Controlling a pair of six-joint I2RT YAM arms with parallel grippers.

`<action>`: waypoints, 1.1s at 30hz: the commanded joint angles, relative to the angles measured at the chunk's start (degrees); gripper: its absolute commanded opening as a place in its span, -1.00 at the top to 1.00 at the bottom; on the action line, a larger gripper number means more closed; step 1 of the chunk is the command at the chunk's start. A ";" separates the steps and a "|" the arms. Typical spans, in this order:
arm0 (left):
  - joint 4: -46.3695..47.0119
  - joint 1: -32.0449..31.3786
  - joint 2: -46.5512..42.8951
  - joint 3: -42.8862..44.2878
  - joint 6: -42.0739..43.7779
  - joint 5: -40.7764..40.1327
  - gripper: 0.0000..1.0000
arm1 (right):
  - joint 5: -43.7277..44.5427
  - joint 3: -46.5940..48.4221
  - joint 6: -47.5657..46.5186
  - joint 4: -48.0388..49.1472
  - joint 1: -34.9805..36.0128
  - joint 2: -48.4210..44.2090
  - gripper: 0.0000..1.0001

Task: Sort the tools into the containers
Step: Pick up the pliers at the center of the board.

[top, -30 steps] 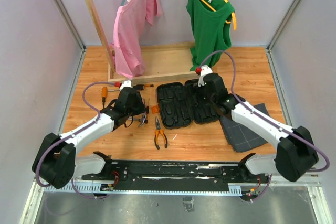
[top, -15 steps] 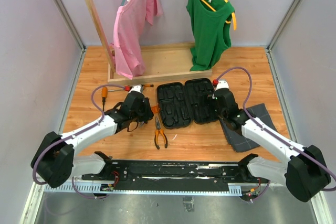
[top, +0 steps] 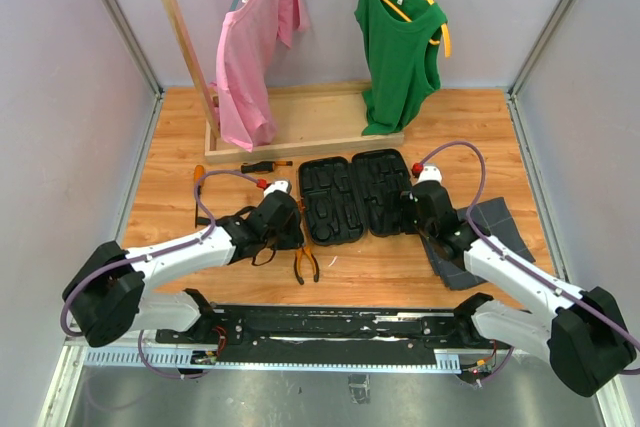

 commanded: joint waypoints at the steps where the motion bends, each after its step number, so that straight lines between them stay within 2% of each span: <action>1: 0.47 -2.31 0.49 -0.91 -1.29 -0.53 0.13 | -0.44 -1.42 1.68 2.04 -0.52 -0.70 -0.98; 6: 0.37 -2.81 0.77 -0.92 -1.76 -2.00 0.15 | -3.45 -1.37 -0.12 1.98 -0.50 -0.83 -0.94; 14: 0.29 -1.63 0.85 1.98 -1.60 -6.21 0.14 | -3.72 1.46 -0.21 -4.13 1.84 -1.38 -0.85; 19: 2.46 3.29 -0.64 1.07 -0.42 -3.77 0.15 | -1.50 2.16 3.62 -5.31 8.07 -2.12 -0.77; 25: 4.59 9.22 -5.50 -0.22 2.40 -3.00 0.15 | 1.43 1.09 10.29 0.11 17.11 -1.63 -0.67; 30: 7.43 13.74 -7.79 -1.13 4.36 -1.80 0.15 | 3.84 3.02 13.97 7.16 24.49 5.23 -0.55; 33: 9.90 16.59 -8.35 -1.61 5.44 -0.76 0.15 | 3.97 7.18 13.65 7.97 28.32 11.59 -0.48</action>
